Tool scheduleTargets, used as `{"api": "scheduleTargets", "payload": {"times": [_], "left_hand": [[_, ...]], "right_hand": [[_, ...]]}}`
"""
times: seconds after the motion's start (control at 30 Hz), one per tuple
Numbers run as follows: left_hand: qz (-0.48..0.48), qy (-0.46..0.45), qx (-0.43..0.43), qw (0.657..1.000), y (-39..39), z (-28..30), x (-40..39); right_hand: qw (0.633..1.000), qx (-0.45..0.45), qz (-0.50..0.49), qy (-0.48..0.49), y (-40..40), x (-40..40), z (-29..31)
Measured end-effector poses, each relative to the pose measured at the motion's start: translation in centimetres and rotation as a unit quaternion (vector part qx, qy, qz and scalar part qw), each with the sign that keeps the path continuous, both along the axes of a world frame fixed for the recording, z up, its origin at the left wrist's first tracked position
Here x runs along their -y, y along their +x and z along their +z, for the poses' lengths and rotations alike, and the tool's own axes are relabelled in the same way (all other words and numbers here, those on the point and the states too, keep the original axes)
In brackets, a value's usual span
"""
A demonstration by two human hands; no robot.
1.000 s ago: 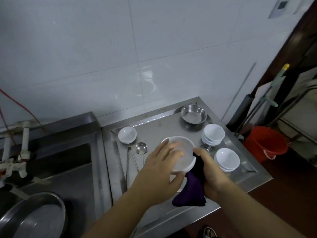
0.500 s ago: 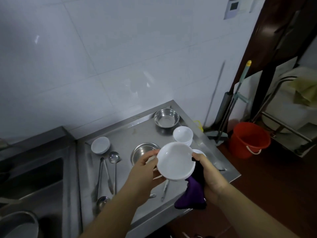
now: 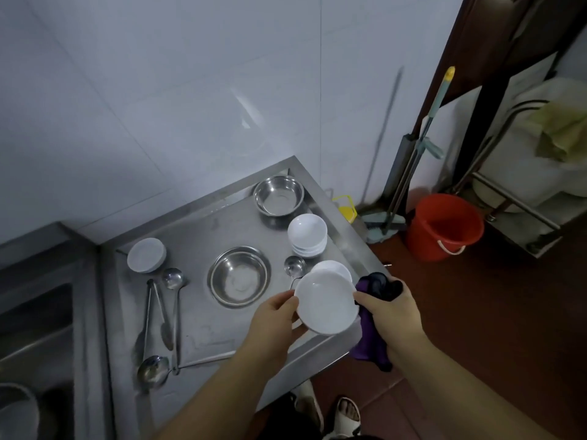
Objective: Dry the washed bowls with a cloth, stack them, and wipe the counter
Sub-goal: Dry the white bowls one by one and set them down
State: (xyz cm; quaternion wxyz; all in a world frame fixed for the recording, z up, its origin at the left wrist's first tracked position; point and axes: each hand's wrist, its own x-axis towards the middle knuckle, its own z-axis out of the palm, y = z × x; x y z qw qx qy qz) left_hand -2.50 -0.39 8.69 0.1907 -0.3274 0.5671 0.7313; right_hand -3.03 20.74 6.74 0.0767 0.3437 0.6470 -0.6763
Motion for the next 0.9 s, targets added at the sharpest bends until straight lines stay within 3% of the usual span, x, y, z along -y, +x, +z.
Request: {"api": "scheduleTargets", "payload": {"times": [0.47, 0.9], "left_hand": [[-0.035, 0.046, 0.098, 0.994, -8.0, -8.3, 0.1], [-0.005, -0.067, 0.132, 0.989, -11.6, -14.9, -3.1]], "right_hand": [[0.989, 0.085, -0.005, 0.119, -6.8, 0.1, -7.9], [0.979, 0.106, 0.093, 0.150, -12.6, -2.0, -13.1]]}}
